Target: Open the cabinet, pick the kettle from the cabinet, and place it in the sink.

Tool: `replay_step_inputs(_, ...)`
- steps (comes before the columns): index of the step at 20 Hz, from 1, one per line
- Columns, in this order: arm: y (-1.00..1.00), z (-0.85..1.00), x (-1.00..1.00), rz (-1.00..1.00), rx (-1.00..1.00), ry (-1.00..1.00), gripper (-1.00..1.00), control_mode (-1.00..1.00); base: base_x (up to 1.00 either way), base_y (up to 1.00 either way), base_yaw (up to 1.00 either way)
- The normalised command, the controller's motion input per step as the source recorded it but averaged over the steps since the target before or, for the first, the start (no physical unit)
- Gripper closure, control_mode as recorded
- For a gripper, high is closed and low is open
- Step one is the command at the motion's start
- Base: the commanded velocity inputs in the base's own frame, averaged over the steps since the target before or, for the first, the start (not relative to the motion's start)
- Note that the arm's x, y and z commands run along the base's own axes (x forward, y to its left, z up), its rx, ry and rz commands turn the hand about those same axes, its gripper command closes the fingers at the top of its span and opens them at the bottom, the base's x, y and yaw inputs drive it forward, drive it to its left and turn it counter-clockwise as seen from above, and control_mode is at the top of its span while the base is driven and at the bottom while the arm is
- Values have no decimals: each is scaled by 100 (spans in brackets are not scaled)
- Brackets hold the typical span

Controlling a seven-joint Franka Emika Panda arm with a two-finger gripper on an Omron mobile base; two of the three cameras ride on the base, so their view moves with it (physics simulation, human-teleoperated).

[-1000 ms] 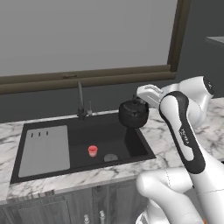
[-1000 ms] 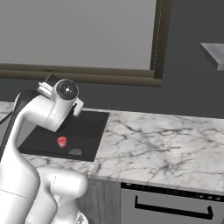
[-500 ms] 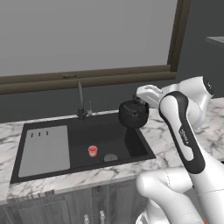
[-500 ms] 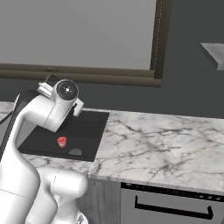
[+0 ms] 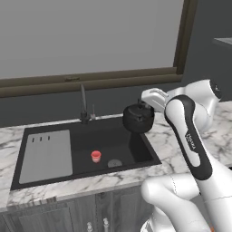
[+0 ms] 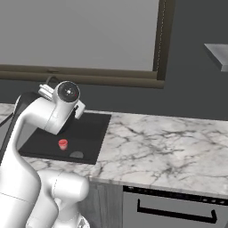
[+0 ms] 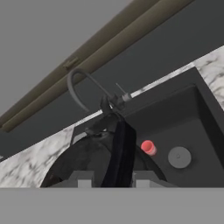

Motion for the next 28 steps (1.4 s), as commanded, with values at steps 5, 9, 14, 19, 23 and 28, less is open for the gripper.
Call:
replay_step_inputs(5, -6, -2, 2, 0, 1, 3, 100, -100, 0, 0, 0)
replay_step_inputs(9, -12, -1, 9, 0, 2, 7, 100, -100, 0, 0, 0)
replay_step_inputs(14, -14, 0, 13, 1, 3, 13, 100, -100, 0, 0, 0)
replay_step_inputs(19, -12, -6, 11, 8, 4, 8, 100, -100, 0, 0, 0)
replay_step_inputs(23, -4, -12, 15, 12, 0, 0, 100, -100, 0, 0, 0)
replay_step_inputs(28, 0, -15, 15, 16, 0, 0, 100, -100, 0, 0, 0)
